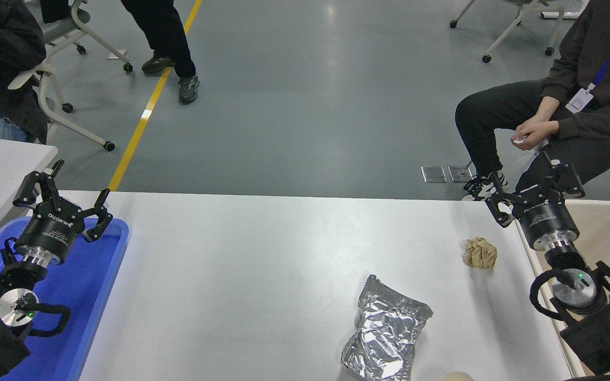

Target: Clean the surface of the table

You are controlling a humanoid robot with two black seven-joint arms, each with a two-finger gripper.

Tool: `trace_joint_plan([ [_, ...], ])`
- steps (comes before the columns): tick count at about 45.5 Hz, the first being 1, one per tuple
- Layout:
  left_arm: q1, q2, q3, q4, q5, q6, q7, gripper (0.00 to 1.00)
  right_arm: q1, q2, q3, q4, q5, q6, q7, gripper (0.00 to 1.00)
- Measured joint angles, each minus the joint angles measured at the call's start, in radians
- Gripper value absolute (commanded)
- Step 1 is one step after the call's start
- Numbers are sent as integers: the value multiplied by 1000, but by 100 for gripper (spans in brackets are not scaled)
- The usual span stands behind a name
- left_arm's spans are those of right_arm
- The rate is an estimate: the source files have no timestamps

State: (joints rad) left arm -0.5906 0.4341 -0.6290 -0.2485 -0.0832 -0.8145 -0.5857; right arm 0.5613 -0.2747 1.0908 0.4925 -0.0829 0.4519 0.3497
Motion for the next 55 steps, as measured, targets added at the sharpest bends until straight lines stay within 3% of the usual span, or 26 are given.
trace_joint_plan([
  [55,0,0,0,0,0,0,0,100,4,-14,-2,14,0,7,1,100],
])
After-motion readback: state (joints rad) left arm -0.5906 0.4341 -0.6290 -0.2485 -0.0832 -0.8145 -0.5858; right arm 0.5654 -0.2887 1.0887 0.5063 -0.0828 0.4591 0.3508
